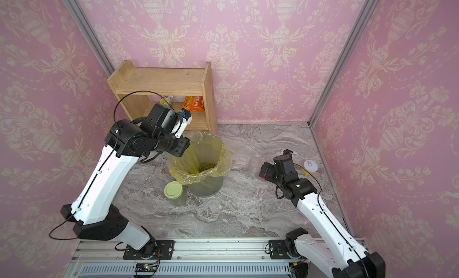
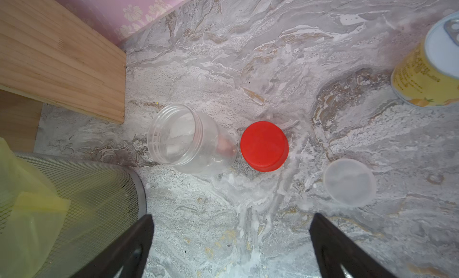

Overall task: Empty moldy mung beans from jars
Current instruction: Pour the moldy mung beans from the jar into the trash bin, then place the jar at the center of the board.

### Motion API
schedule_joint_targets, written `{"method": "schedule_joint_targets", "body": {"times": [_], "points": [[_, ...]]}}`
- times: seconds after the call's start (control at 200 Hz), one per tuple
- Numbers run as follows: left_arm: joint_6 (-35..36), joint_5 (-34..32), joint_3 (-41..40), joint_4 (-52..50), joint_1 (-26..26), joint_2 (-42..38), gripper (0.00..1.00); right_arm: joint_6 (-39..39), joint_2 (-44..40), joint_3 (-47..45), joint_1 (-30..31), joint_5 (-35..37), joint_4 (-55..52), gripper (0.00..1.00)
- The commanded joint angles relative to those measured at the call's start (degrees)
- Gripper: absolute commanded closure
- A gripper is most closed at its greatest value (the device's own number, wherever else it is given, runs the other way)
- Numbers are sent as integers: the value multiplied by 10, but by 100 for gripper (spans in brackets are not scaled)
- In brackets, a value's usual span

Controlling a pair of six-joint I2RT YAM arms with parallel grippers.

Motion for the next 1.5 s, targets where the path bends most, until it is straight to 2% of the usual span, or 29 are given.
{"method": "schedule_joint_targets", "body": {"times": [0.0,0.065,0.12,0.19,0.325,0.375,0.43,0.545,0.63,0.71,0.801,0.891,0.991,1.091,1.206,1.291,1.496], "points": [[-22,22,-70,-12,-9,-32,75,6,-10,1,6,-9,0,0],[-41,30,-168,42,-11,-101,74,7,-20,-2,6,-3,-3,0],[-53,24,-206,57,-11,-139,74,5,-25,-3,5,1,-6,0],[-51,21,-190,49,-11,-133,74,0,-24,3,5,6,-10,0],[-13,22,-68,23,-11,-56,75,-3,-11,18,5,-1,-12,0],[-10,25,-49,17,-10,-45,75,-1,-9,20,6,-6,-12,0],[-14,32,-72,19,-10,-56,75,3,-14,17,6,-13,-10,0],[-34,33,-175,49,-10,-114,74,4,-24,9,7,-28,-4,0],[-46,55,-185,35,-11,-125,75,2,-24,10,7,-45,0,0],[-40,49,-192,53,-12,-135,75,11,-28,11,9,-72,12,0],[-30,61,-214,114,-12,-152,75,52,-44,-2,9,-135,74,0],[-27,104,-227,189,-12,-167,75,99,-53,-4,13,-212,141,0],[-26,138,-246,277,-17,-184,76,139,-65,14,21,-238,172,0],[-28,151,-294,370,-20,-205,76,180,-90,15,29,-232,224,0],[-54,170,-352,474,-20,-221,75,228,-114,-16,43,-202,339,0],[-67,183,-365,517,-24,-214,76,244,-113,-22,63,-169,393,0],[-72,193,-377,594,-38,-200,77,280,-70,-16,105,-162,529,0]]}}
